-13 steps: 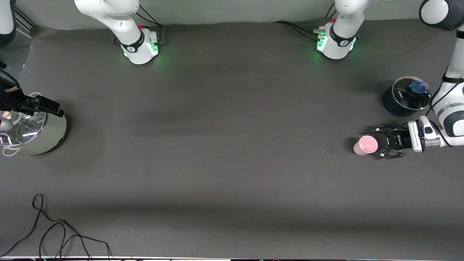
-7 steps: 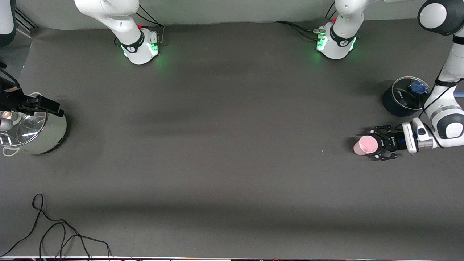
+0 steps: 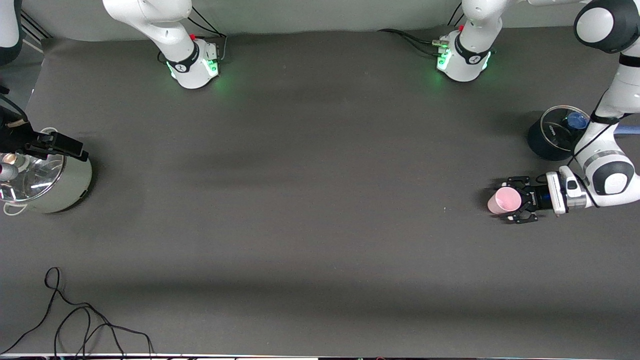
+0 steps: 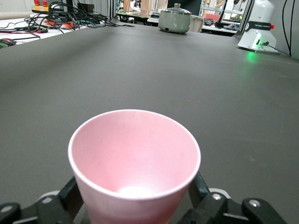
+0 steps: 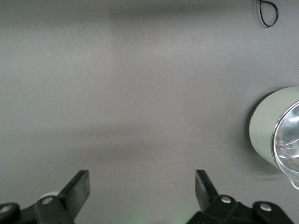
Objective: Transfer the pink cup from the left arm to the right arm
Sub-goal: 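Close the left gripper on the pink cup's rim and lift it, then carry the pink cup with the left gripper toward the table's middle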
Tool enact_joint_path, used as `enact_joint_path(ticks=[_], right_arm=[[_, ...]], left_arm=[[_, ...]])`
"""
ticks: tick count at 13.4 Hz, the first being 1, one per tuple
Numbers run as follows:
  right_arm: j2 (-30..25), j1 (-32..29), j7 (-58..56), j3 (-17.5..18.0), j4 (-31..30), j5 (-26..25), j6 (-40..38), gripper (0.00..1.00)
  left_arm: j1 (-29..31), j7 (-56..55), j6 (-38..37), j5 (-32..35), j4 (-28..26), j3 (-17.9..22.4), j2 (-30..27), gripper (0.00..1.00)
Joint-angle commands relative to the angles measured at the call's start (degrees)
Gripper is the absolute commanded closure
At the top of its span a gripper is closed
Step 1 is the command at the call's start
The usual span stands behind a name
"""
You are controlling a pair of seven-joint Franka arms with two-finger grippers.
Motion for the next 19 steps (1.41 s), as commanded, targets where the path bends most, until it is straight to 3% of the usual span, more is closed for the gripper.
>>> enact_joint_path(ticks=[1,2,3,7,12,14,16,19], right_arm=[[-0.3,0.4,-0.8,-0.4,0.2,-0.2,-0.7,0.00],[-0.3,0.4,-0.8,-0.4,0.2,-0.2,-0.7,0.00],[-0.3,0.4,-0.7,-0.4,0.2,-0.1,-0.7,0.00],[-0.3,0.4,-0.8,-0.4,0.2,-0.1,-0.7,0.00],[-0.3,0.4,-0.8,-0.4,0.2,-0.1,-0.7,0.00],[-0.4,0.4,-0.8,-0.4,0.2,-0.1,-0.7,0.00],[-0.4,0.4,-0.8,-0.4,0.2,-0.1,-0.8,0.00],[-0.4,0.4,-0.7,-0.4,0.2,-0.1,-1.0,0.00]], left_arm=[[-0.3,1.5,0.3,-1.3,0.5,0.0,1.2,0.20],[-0.3,1.9,0.4,-1.4,0.5,-0.5,1.3,0.66],[-0.3,1.7,0.4,-1.9,0.5,-0.7,1.3,1.00],[-2.0,1.7,0.4,-2.6,1.4,-1.0,1.1,1.00],[-6.4,-6.3,1.1,-7.4,5.0,-6.9,0.6,1.00],[-9.1,-11.5,6.1,-10.6,6.1,-9.0,0.2,1.00],[-10.5,-17.1,13.7,-12.1,8.2,-14.5,0.2,1.00],[-11.2,-26.2,32.5,-12.8,9.4,-26.3,0.3,1.00]])
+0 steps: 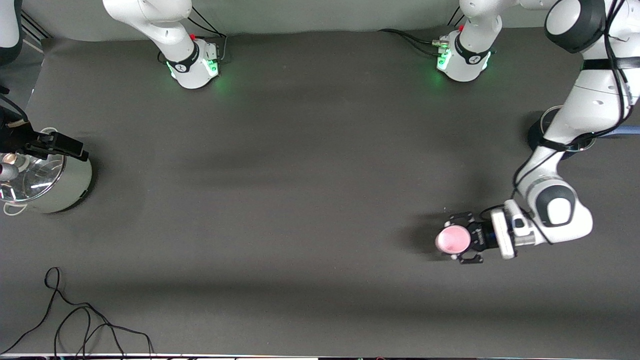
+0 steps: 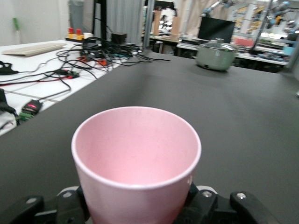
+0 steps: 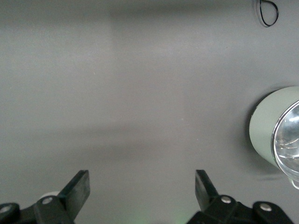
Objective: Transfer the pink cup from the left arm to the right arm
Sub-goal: 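Carry the pink cup with the left gripper toward the table's middle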
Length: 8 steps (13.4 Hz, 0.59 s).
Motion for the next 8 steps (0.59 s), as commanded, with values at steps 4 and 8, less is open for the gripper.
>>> enact_joint_path(ticks=[4,8], right_arm=[[-0.4,0.4,-0.8,-0.4,0.3,-0.1,-0.9,0.00],[0.1,0.4,-0.8,-0.4,0.8,-0.1,-0.7,0.00]], left_arm=[[-8.8,-18.8,26.7,-1.1,4.2,-10.3,-0.5,1.00],[-19.8,-31.8,42.7,-0.9,7.8,-11.0,-0.8,1.00]])
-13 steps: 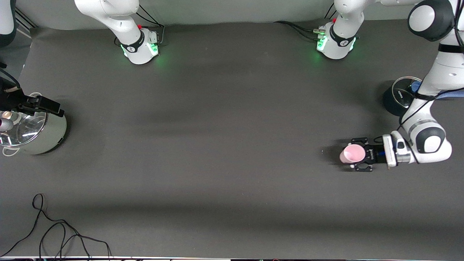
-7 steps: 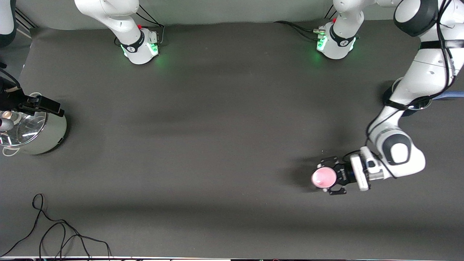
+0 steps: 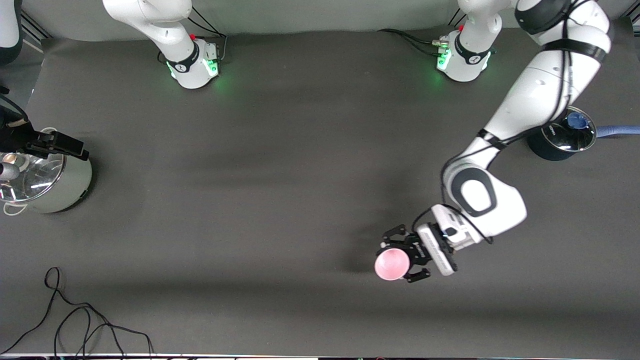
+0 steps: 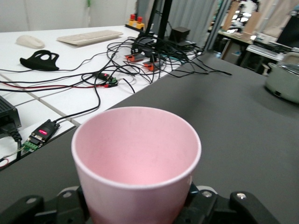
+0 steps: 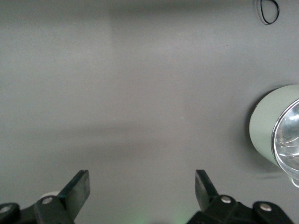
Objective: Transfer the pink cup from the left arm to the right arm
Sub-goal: 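Carry the pink cup with the left gripper toward the table's middle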
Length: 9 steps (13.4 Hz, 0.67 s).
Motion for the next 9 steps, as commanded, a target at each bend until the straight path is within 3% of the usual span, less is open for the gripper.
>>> enact_joint_path(ticks=[1,4,9], right_arm=[[0.2,0.4,-0.8,-0.4,0.9,-0.1,-0.2,0.00],[0.4,0.4,-0.8,-0.3,1.0,0.0,0.4,0.00],[1.7,0.4,-0.9,-0.1,2.6,0.0,1.2,0.00]], left_arm=[[-8.8,-10.5,11.6,-0.5,3.6,0.4,-0.8,1.00],[-22.1,-21.4,23.2,-0.3,10.1,2.7,0.0,1.00],[-42.4,-35.2,29.1,0.2,14.6,18.2,0.0,1.00]])
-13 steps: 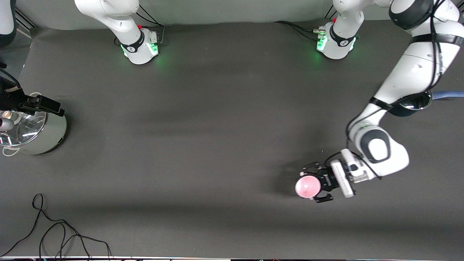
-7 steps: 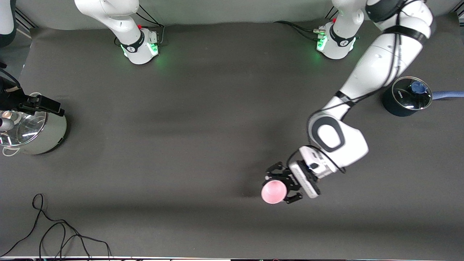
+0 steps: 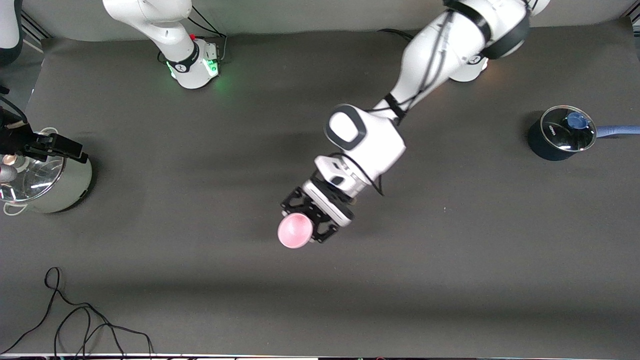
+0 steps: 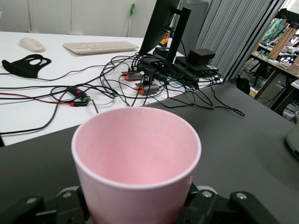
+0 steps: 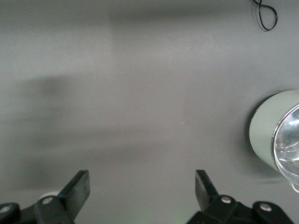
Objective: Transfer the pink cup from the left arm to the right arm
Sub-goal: 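Carry the pink cup with the left gripper toward the table's middle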
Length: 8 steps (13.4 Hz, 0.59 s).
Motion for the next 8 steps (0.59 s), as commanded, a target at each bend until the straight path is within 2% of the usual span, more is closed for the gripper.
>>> enact_joint_path(ticks=[1,4,8], right_arm=[[1.4,0.3,-0.9,-0.2,2.2,0.0,0.0,0.00],[1.6,0.3,-0.9,0.0,2.2,0.0,0.7,0.00],[1.6,0.4,-0.9,0.1,2.2,0.2,0.9,0.00]], left_arm=[[-9.6,-6.5,1.0,0.0,3.4,9.7,0.1,1.00],[-18.5,-9.8,2.8,0.0,4.6,17.4,0.2,1.00],[-23.1,-11.2,7.2,0.1,5.5,19.1,0.4,1.00]])
